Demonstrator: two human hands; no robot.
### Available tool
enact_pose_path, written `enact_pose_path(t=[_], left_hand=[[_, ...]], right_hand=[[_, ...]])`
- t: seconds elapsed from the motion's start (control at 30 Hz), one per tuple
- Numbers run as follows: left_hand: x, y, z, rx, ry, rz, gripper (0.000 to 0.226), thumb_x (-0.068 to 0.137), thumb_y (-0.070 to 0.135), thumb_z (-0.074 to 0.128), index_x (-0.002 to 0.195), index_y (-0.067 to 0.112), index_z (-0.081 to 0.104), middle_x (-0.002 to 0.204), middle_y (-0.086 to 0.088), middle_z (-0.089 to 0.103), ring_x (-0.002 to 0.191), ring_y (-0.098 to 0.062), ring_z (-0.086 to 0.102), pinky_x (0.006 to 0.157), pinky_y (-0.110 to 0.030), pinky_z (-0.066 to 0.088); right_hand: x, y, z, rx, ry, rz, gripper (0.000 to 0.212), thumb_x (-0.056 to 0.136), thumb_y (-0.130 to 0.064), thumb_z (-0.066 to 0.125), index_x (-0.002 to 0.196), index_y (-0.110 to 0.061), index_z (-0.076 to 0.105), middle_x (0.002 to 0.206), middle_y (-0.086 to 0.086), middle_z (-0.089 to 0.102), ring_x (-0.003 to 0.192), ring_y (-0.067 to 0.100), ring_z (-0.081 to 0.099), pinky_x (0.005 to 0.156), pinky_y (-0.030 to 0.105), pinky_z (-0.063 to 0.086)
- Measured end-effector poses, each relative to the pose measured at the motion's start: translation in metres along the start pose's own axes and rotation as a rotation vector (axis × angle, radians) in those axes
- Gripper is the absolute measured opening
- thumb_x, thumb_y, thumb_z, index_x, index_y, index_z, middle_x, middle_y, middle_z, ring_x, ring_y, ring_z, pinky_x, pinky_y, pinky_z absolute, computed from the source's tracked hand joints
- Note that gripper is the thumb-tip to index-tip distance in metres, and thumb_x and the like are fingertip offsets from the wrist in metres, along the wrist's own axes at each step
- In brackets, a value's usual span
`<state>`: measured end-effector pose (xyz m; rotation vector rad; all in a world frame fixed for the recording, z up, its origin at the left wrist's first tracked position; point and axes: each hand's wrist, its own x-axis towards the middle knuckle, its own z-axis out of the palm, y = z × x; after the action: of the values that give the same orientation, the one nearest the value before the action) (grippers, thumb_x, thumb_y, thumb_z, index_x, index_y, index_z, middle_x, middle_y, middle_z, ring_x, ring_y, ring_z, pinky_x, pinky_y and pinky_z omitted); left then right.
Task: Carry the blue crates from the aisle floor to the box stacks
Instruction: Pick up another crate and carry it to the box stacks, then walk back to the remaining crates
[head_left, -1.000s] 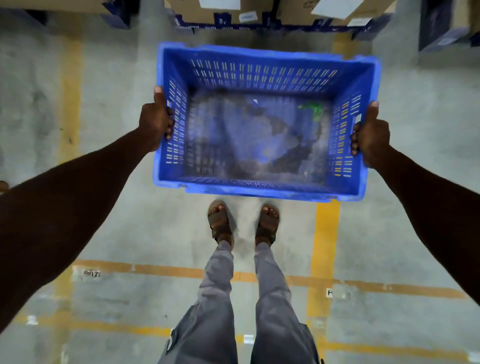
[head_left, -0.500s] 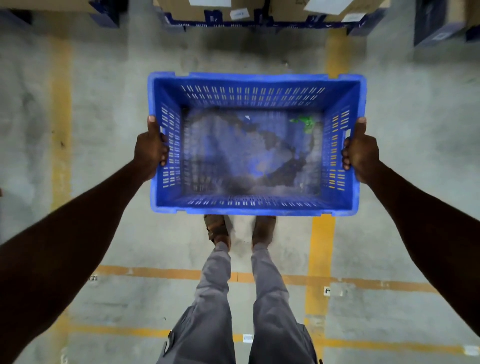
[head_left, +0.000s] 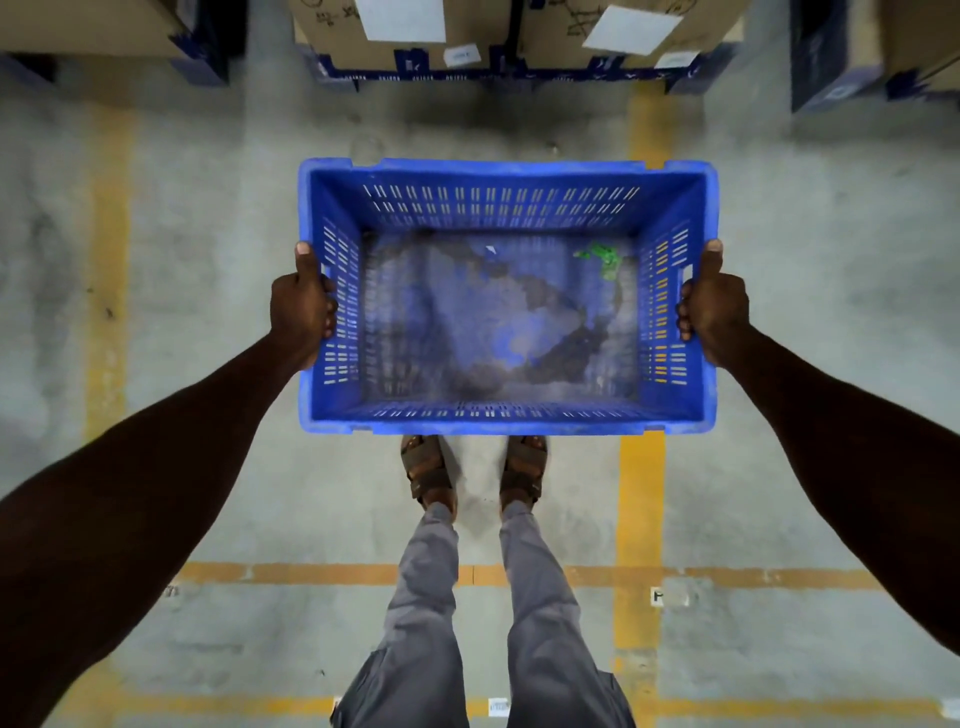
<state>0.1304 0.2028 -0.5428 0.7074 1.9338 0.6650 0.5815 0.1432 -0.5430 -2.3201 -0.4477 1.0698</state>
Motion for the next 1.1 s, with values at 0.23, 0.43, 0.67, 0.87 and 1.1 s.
enact_pose_path(t=[0.23,0.43,0.67,0.87,1.1], left_hand=[[-0.024,0.004,-0.007,0.385,0.021,0.042,0.076,0.091,0.071,0.040,0.122,0.002,0.052,0.123,-0.030,0.060,0.113,-0.044,0.059,0.097,-0.051,0.047],[-0.135,0.040,0.001,0.333,-0.131,0.265,0.084,0.087,0.070,0.048,0.141,0.005,0.046,0.140,-0.021,0.054,0.127,-0.035,0.054,0.107,-0.049,0.042],[-0.285,0.096,0.013,0.147,-0.407,0.402,0.042,0.101,0.032,0.053,0.136,0.010,0.046,0.104,0.009,0.057,0.084,0.014,0.055,0.078,-0.003,0.036],[-0.359,0.109,0.052,0.098,-0.662,0.421,0.080,0.073,0.077,0.053,0.133,0.023,0.049,0.107,-0.003,0.063,0.094,-0.018,0.063,0.084,-0.038,0.049],[-0.460,0.097,0.137,0.266,-0.914,0.526,0.055,0.078,0.074,0.058,0.116,0.034,0.055,0.096,0.001,0.065,0.082,-0.018,0.065,0.073,-0.036,0.049]], right_hand=[[-0.030,0.000,-0.006,-0.203,-0.026,-0.060,0.073,0.090,-0.080,0.034,0.120,-0.015,0.050,0.127,0.030,0.061,0.109,0.043,0.064,0.092,0.051,0.050],[-0.142,-0.023,-0.030,-0.146,0.019,-0.187,0.075,0.102,-0.048,0.050,0.157,-0.004,0.025,0.158,0.026,0.035,0.145,0.040,0.035,0.118,0.044,0.028],[-0.279,-0.022,-0.106,0.129,0.117,-0.229,0.072,0.102,-0.051,0.045,0.159,-0.013,0.022,0.162,0.017,0.031,0.149,0.026,0.031,0.118,0.033,0.026],[-0.331,0.015,-0.167,0.391,0.287,-0.124,0.079,0.091,-0.073,0.043,0.156,-0.031,0.026,0.145,0.004,0.052,0.120,0.022,0.060,0.099,0.034,0.046],[-0.345,0.090,-0.251,0.666,0.442,0.013,0.059,0.100,-0.060,0.043,0.152,-0.035,0.028,0.120,-0.012,0.059,0.092,0.016,0.071,0.084,0.046,0.056]])
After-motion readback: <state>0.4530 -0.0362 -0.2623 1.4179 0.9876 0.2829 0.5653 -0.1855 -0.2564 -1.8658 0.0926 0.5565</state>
